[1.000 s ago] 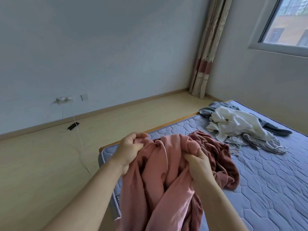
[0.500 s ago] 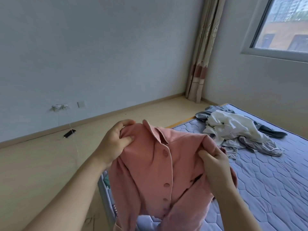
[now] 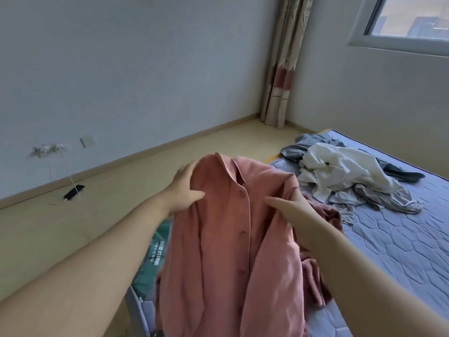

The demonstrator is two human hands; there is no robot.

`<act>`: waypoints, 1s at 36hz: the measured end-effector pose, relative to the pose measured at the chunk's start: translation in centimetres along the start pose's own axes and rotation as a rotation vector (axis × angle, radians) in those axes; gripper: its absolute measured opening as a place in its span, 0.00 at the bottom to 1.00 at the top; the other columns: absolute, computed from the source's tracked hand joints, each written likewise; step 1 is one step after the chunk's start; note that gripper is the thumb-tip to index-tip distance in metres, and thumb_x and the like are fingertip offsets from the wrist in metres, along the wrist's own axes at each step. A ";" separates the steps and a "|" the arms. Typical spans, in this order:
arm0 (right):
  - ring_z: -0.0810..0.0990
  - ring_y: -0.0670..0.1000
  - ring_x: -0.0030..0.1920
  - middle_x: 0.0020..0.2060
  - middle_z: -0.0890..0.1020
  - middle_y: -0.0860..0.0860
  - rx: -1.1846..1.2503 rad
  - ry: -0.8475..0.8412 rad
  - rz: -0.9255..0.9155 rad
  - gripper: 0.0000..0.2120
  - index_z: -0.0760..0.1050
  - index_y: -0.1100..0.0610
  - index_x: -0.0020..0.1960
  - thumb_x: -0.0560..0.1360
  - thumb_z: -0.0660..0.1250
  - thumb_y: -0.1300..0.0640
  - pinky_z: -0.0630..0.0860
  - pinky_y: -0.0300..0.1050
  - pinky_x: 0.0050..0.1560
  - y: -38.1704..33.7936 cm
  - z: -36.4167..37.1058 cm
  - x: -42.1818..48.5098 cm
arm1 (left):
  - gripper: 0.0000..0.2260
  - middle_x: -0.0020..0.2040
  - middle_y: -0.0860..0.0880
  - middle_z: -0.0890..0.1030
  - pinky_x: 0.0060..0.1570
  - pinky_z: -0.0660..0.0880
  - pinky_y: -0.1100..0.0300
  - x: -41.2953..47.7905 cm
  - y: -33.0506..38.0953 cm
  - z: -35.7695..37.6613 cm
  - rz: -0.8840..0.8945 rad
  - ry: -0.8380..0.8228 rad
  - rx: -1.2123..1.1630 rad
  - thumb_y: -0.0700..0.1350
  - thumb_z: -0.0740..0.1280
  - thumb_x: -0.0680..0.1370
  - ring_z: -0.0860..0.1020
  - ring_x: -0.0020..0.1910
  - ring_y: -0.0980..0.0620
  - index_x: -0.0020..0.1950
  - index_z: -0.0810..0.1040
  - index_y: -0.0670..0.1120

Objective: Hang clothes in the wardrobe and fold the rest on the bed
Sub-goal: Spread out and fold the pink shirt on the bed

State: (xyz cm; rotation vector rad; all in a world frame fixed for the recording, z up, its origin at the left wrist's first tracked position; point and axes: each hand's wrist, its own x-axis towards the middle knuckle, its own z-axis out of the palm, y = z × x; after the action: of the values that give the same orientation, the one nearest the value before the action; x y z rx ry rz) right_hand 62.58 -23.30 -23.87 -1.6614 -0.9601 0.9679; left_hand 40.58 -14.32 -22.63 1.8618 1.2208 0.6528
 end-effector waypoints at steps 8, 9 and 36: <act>0.73 0.57 0.62 0.62 0.75 0.55 -0.363 0.137 0.414 0.25 0.69 0.54 0.67 0.71 0.67 0.52 0.68 0.49 0.63 9.6 3.7 4.4 | 0.27 0.72 0.46 0.62 0.57 0.62 0.67 4.1 -9.9 4.6 -0.238 -0.236 0.313 0.40 0.65 0.76 0.67 0.65 0.50 0.74 0.61 0.46; 0.72 0.58 0.65 0.65 0.73 0.54 -0.362 0.134 0.434 0.27 0.66 0.54 0.70 0.72 0.66 0.53 0.68 0.50 0.65 11.2 4.3 4.1 | 0.25 0.71 0.46 0.63 0.56 0.62 0.68 4.0 -11.1 5.4 -0.248 -0.272 0.321 0.41 0.64 0.77 0.67 0.65 0.51 0.73 0.62 0.46; 0.60 0.52 0.68 0.71 0.55 0.45 -0.870 -0.278 0.758 0.38 0.48 0.39 0.73 0.70 0.65 0.46 0.66 0.49 0.64 31.2 13.1 -3.3 | 0.35 0.75 0.42 0.58 0.65 0.66 0.52 -2.4 -31.8 20.2 -0.757 -0.436 0.539 0.50 0.65 0.75 0.63 0.71 0.42 0.76 0.47 0.51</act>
State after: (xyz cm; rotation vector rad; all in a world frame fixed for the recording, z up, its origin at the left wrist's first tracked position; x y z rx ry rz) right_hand 54.31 -29.36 -56.25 -2.7994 -1.0171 1.4097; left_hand 39.01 -16.52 -60.25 1.6117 1.7334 -0.5117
